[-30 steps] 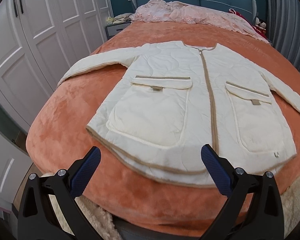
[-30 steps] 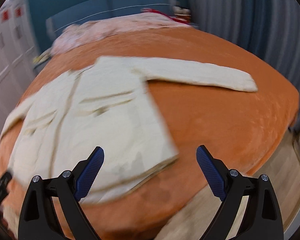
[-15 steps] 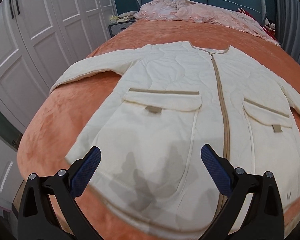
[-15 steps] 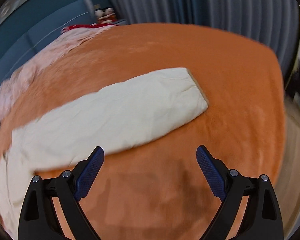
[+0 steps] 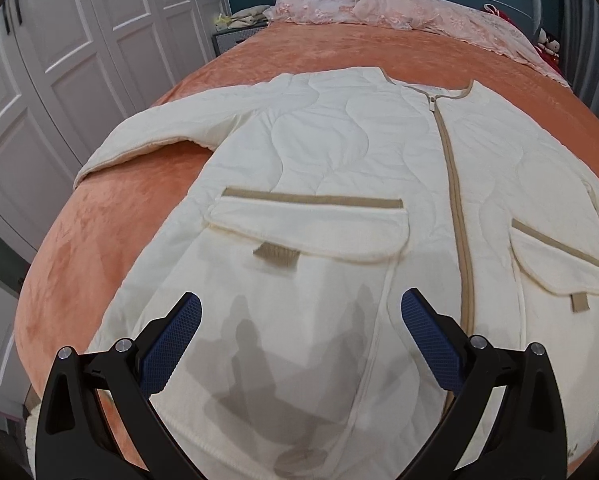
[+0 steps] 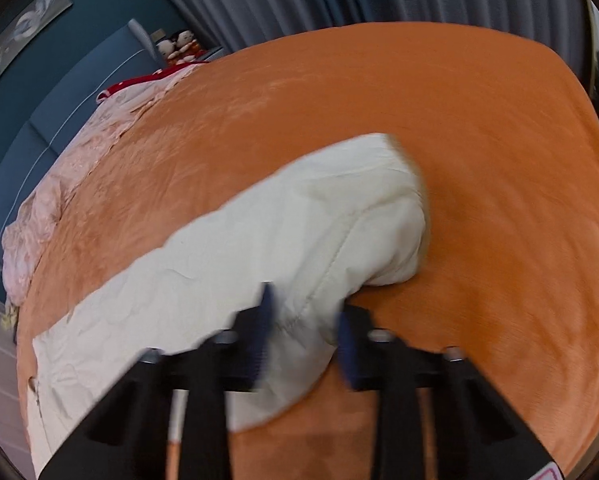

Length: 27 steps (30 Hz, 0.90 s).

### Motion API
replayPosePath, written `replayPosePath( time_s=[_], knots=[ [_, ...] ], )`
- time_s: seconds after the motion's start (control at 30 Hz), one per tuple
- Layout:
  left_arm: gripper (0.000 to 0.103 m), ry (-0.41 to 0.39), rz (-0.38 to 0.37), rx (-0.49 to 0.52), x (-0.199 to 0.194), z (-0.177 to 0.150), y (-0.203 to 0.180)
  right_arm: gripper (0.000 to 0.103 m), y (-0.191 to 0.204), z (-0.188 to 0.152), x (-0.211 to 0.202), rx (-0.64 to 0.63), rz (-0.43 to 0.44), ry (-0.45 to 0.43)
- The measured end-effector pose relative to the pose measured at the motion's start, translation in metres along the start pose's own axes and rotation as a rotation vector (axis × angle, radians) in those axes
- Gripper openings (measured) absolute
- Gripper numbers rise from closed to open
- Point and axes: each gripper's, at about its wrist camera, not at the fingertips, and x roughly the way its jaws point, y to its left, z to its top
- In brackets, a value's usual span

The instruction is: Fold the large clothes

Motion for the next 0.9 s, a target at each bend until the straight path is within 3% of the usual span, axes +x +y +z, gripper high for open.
replayPosePath(
  time_s=[0.1, 0.3, 0.4, 0.53, 0.7, 0.9],
  knots=[
    [0.098, -0.005, 0.015, -0.002, 0.006, 0.006, 0.001, 0.012, 0.032, 0.005, -0.013, -0.053, 0.055, -0.047],
    [0.098, -0.009, 0.024, -0.058, 0.013, 0.018, 0.017, 0.011, 0.182, -0.024, -0.073, -0.324, 0.348, -0.117],
    [0.098, -0.012, 0.034, -0.084, 0.016, 0.021, 0.029, 0.011, 0.274, -0.071, -0.108, -0.504, 0.52, -0.104],
    [0.098, -0.008, 0.055, -0.126, 0.022, 0.024, 0.054, 0.011, 0.357, -0.139, -0.129, -0.644, 0.688, -0.023],
    [0.098, 0.009, 0.086, -0.172, 0.031, 0.02, 0.084, 0.011, 0.424, -0.227, -0.13, -0.806, 0.757, 0.073],
    [0.098, 0.03, 0.107, -0.217, 0.041, 0.011, 0.116, 0.011, 0.451, -0.331, -0.12, -0.979, 0.736, 0.198]
  ],
)
